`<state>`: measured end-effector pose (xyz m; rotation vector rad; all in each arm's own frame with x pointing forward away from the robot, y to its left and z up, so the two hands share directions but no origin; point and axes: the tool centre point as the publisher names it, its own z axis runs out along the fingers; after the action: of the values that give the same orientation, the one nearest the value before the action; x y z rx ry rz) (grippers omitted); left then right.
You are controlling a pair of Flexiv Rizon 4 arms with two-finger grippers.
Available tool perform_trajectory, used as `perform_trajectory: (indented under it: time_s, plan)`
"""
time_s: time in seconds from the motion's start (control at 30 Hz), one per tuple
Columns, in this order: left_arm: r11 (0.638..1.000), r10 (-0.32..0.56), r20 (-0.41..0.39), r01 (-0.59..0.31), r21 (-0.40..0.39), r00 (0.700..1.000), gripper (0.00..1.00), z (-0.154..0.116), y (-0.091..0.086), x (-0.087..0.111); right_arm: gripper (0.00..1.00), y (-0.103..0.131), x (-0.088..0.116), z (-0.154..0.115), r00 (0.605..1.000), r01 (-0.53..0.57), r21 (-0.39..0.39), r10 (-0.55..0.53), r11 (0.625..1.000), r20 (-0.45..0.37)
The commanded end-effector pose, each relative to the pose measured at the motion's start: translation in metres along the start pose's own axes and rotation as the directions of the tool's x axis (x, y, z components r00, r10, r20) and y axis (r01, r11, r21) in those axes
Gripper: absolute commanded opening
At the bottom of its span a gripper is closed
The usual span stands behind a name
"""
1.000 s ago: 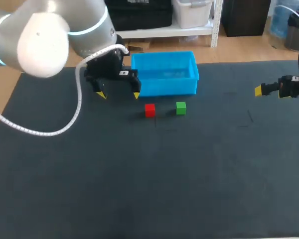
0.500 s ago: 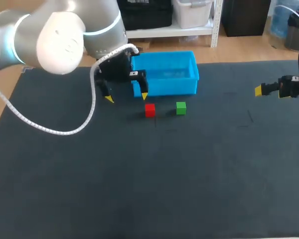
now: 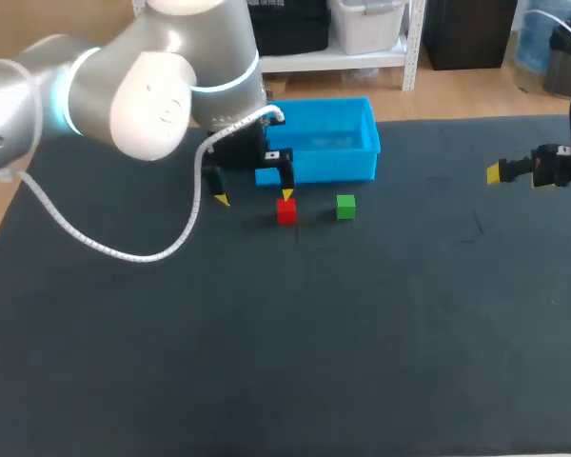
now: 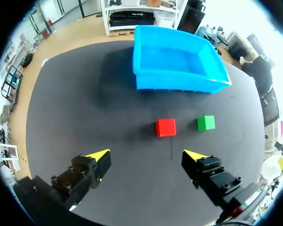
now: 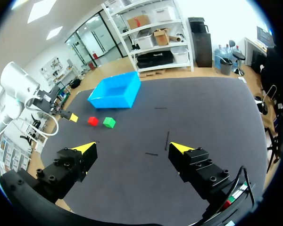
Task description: Use the left arm to pick the red cube and place it into the blue plastic box first, then use the right arm to grasp the green cube and put it into the same blue plastic box after the first action is fully finished.
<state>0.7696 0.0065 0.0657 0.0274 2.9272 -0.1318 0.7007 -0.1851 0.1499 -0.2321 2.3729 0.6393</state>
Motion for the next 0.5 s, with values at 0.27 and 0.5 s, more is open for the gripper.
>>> perform_trajectory:
  time_s: [0.27, 0.5]
  plan:
    - [1.0, -0.009, -0.015, 0.009, -0.03, 1.0, 1.0, 0.026, -0.005, -0.021, 1.0, 0.0, 0.0, 0.0, 1.0, 0.0, 0.001, 0.0, 1.0, 0.0]
    - [0.999, -0.013, -0.018, 0.012, -0.044, 1.0, 0.97, 0.038, -0.005, -0.027, 1.0, 0.0, 0.0, 0.0, 1.0, 0.0, 0.001, 0.0, 1.0, 0.0]
